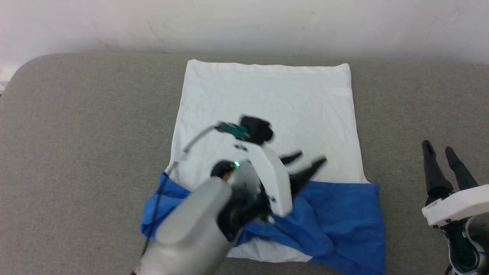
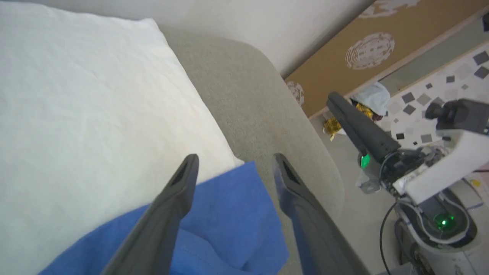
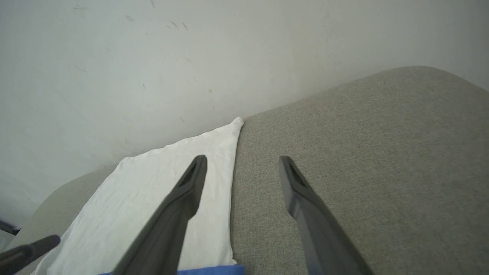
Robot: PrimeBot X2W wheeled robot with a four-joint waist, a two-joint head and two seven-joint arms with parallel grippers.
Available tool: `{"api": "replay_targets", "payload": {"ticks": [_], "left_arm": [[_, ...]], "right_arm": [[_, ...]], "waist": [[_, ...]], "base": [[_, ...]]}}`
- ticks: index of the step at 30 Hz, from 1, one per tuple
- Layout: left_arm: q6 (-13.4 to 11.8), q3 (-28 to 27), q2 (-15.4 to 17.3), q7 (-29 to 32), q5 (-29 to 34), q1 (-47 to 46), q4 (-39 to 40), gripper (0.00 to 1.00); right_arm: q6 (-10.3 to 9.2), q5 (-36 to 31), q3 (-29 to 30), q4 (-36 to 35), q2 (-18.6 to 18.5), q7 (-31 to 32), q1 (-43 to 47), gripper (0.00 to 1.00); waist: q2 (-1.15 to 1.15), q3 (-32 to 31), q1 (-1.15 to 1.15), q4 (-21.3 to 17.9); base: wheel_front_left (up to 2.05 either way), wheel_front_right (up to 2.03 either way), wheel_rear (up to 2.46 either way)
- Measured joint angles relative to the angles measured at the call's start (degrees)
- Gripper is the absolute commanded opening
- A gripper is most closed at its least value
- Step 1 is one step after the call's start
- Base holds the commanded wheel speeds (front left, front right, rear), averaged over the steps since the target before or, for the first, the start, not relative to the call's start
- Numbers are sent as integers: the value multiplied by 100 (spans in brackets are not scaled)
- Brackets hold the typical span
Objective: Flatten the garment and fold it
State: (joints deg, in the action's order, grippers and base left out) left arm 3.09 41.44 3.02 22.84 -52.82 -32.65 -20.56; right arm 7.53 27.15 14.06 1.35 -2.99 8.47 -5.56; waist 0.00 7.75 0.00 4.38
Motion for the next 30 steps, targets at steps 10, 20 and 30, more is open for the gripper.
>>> {"api": "replay_targets", "payload": {"ticks": [10,20,30], "left_arm": [[-803,-1573,1221,-2237,794,-265,426,100],[-1256,-2330,1512,-3710,1365,430,860,100],[-1272,-2611,1333,-3756,1607,428,1437,100]], "right_arm": [[0,-42,-137,-52,-1,76,-4,100],[0,-331,-151,69,1,699,-730,100],[0,-1556,236,1291,-9,1853,-3512,100]], "waist": [[0,-8,0,-5],[0,326,0,50],[0,1139,1,190]], "base": [[0,0,0],[0,0,0],[0,0,0]]}}
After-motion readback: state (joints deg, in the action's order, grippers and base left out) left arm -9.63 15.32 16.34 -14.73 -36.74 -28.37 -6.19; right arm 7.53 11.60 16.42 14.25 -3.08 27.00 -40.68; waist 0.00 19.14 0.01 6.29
